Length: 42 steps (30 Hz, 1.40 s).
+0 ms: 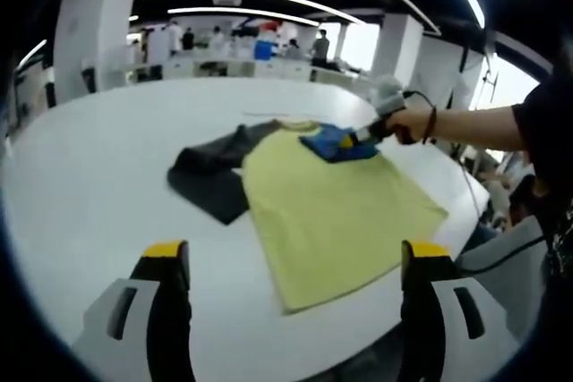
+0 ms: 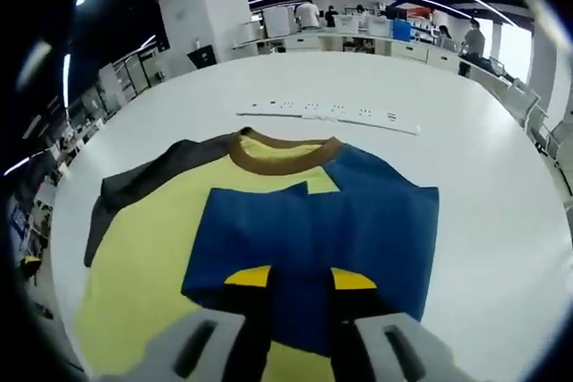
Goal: Fold the garment on the visible template until the final outline fits inside the template.
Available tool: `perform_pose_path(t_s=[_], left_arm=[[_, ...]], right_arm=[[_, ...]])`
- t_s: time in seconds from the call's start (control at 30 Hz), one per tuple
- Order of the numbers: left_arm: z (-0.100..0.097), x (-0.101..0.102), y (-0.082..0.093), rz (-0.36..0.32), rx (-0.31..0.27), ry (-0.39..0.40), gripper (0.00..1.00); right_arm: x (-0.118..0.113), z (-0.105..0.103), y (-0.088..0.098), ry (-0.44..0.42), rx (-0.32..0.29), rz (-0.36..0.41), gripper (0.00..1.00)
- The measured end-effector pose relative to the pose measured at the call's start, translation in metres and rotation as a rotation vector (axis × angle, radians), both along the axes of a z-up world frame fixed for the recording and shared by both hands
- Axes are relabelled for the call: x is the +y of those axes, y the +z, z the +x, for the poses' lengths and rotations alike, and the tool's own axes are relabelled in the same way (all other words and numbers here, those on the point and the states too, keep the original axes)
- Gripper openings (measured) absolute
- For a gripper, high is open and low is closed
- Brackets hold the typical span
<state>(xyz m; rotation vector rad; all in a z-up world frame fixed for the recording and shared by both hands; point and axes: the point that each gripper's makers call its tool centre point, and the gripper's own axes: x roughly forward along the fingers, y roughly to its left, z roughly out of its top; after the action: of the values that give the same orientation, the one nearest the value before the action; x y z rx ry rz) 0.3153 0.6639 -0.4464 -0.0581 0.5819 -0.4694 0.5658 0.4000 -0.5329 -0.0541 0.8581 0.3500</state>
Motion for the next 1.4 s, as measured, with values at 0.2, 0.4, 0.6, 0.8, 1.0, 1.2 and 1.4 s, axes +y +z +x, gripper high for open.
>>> perform_pose_path(t_s=[0.2,0.4,0.6,0.8,1.0,1.2,1.4], left_arm=[[0.0,0.001,-0.001,0.005,0.004,0.0,0.94],[0.001,0.0,-0.001,0.014,0.002,-0.009,0.94],[0.001,-0.001,-0.002,0.021,0.003,-0.013,0.95],[0.002,-0.006,0.0,0.018,-0.002,-0.023,0.95],[0.002,-0.008,0.001,0.021,-0.01,-0.031,0.95],[0.0,-0.006,0.001,0.02,-0.012,-0.027,0.95],[-0.001,-0.004,0.001,0.019,-0.014,-0.022,0.95]], right_arm=[[0.002,0.0,-0.002,0.01,-0.005,-0.015,0.09],[0.008,-0.005,-0.002,-0.003,0.013,0.028,0.0],[0.012,-0.006,0.005,0.008,0.002,0.047,0.0],[0.022,-0.007,0.014,0.012,-0.009,0.093,0.0],[0.037,-0.012,0.029,0.039,-0.024,0.14,0.0],[0.061,-0.019,0.042,0.094,-0.031,0.179,0.0],[0.086,-0.022,0.053,0.134,-0.029,0.237,0.0]])
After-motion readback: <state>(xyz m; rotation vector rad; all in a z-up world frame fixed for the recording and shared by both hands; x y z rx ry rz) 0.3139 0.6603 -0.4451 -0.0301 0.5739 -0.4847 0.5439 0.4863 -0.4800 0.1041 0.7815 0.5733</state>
